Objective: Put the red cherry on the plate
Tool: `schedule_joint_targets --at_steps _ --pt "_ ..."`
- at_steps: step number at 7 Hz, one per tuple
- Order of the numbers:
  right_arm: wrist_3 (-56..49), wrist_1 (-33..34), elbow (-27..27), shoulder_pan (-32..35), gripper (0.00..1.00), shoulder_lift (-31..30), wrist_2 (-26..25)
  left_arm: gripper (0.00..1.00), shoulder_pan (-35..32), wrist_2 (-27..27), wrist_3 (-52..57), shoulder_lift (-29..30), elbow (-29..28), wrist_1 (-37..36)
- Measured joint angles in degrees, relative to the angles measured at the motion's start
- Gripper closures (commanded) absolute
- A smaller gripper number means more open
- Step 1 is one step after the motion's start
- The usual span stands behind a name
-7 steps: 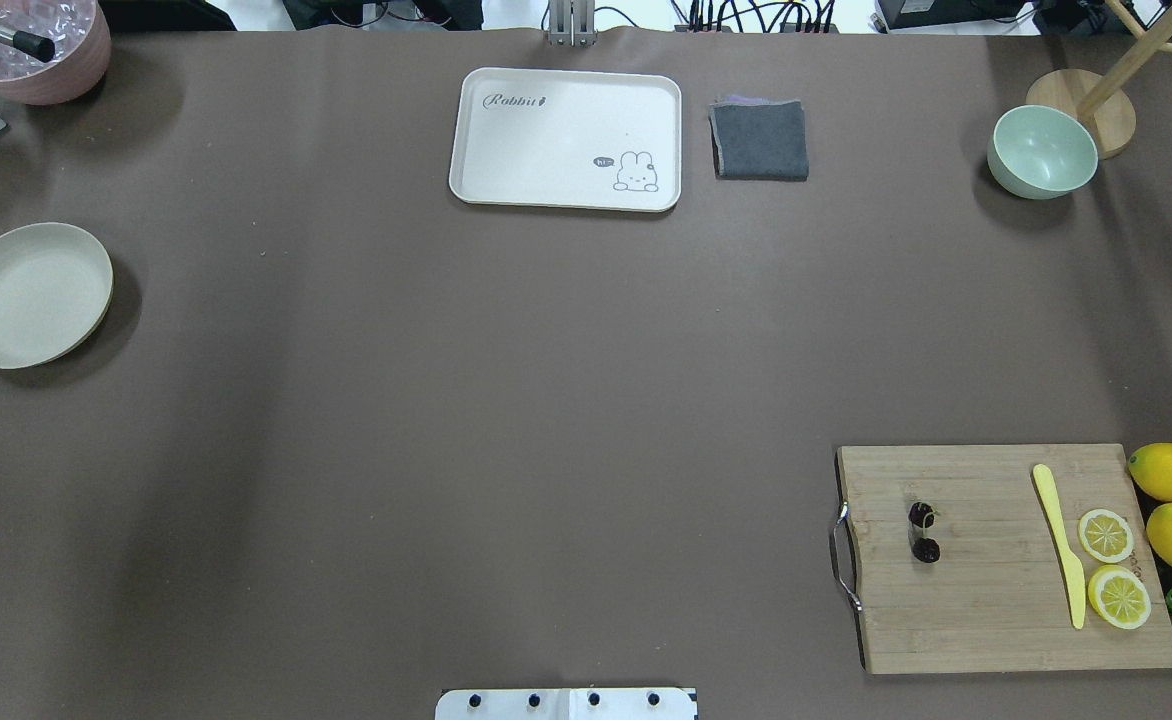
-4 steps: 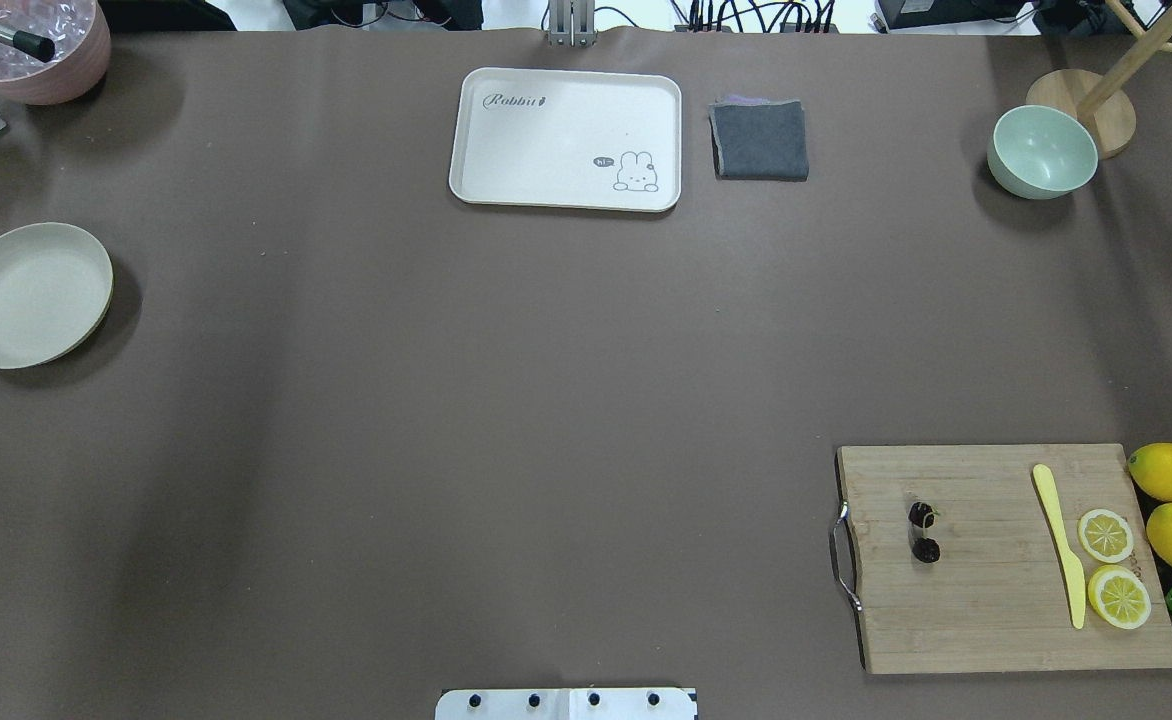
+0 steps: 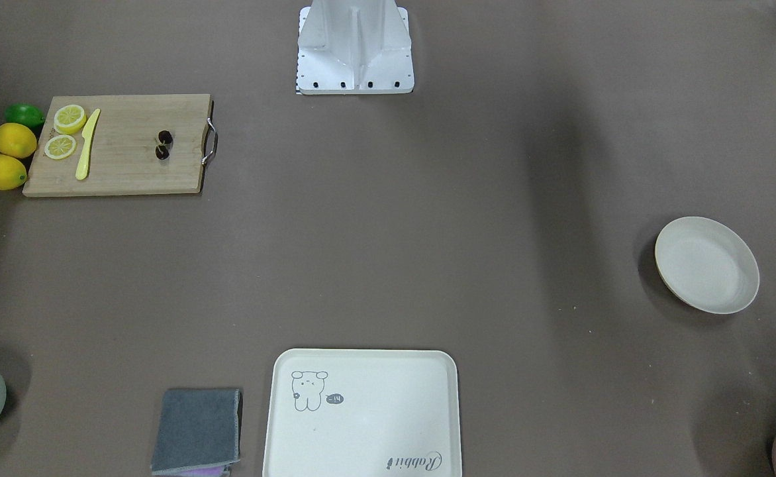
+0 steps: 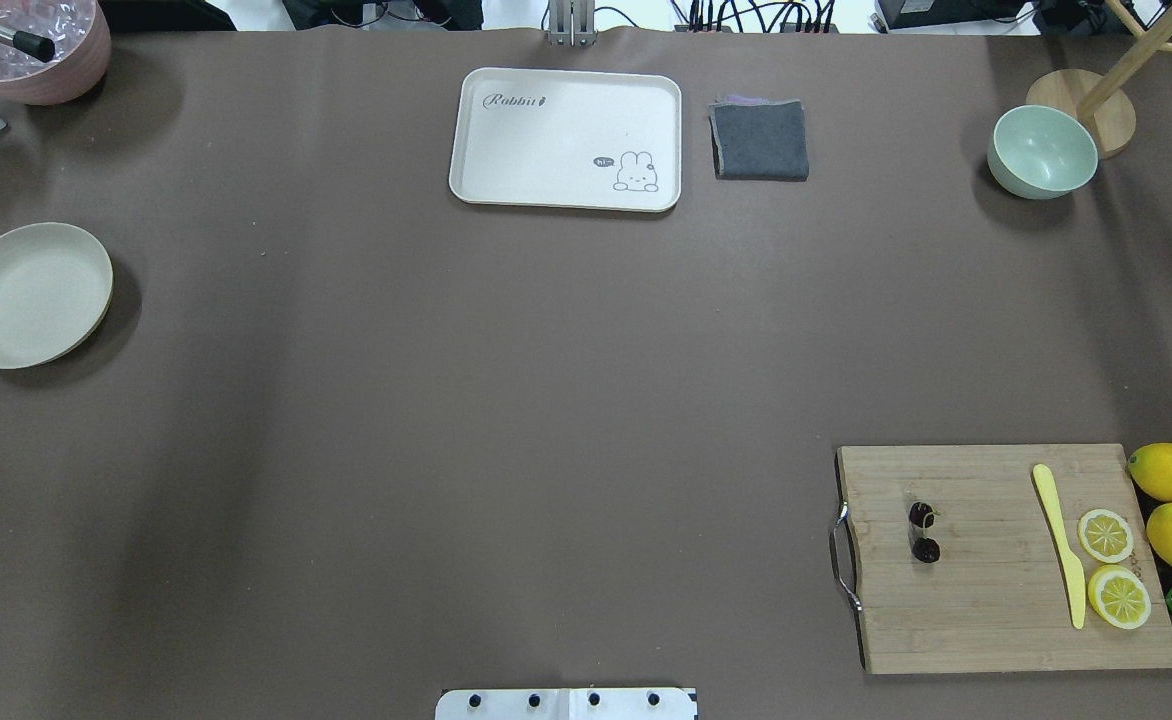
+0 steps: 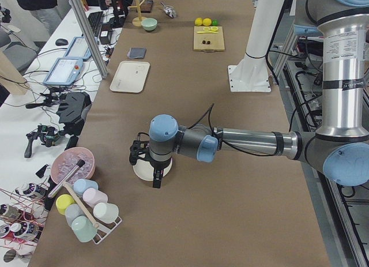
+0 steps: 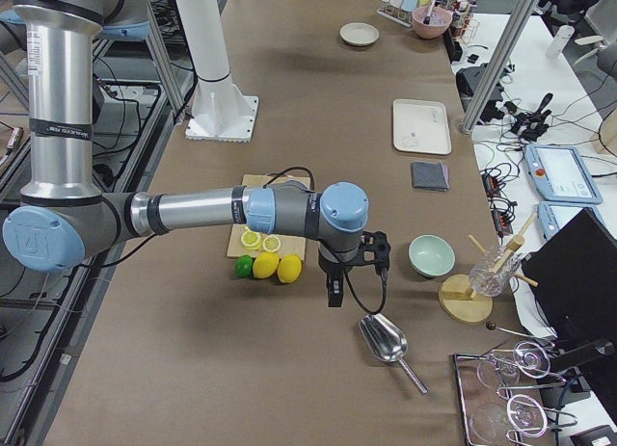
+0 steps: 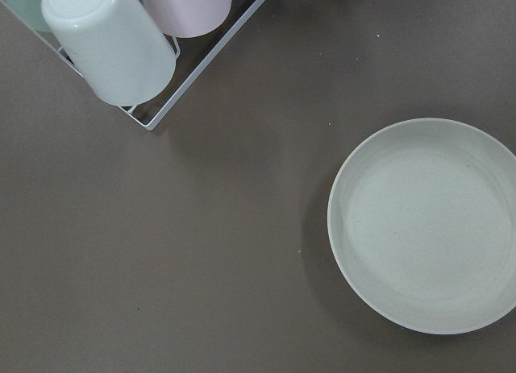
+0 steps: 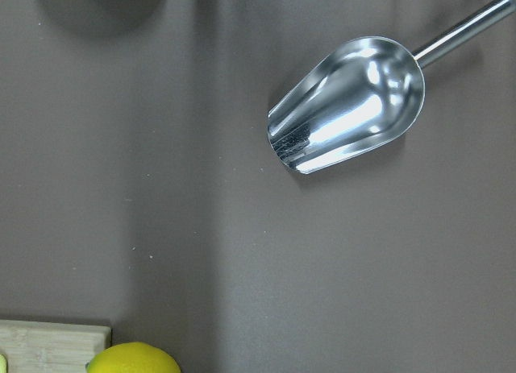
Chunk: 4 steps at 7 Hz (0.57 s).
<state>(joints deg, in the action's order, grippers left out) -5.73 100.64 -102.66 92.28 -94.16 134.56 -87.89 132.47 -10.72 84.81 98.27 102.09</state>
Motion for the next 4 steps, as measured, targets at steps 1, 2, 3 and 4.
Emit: schedule_joint_targets --at_steps 1,2,3,4 --pt "0.0 0.0 0.0 0.0 0.00 0.1 0.0 0.02 0.0 0.1 0.0 0.0 -0.3 0.1" --pt "0.0 0.0 0.0 0.0 0.00 0.1 0.0 0.02 0.0 0.2 0.0 0.0 -0.4 0.1" --pt "0.0 0.0 0.0 0.0 0.00 0.2 0.0 0.02 0.0 0.2 0.0 0.0 -0.5 0.1" --pt "0.0 0.0 0.0 0.0 0.00 0.3 0.0 0.02 0.0 0.2 0.0 0.0 -0.5 0.1"
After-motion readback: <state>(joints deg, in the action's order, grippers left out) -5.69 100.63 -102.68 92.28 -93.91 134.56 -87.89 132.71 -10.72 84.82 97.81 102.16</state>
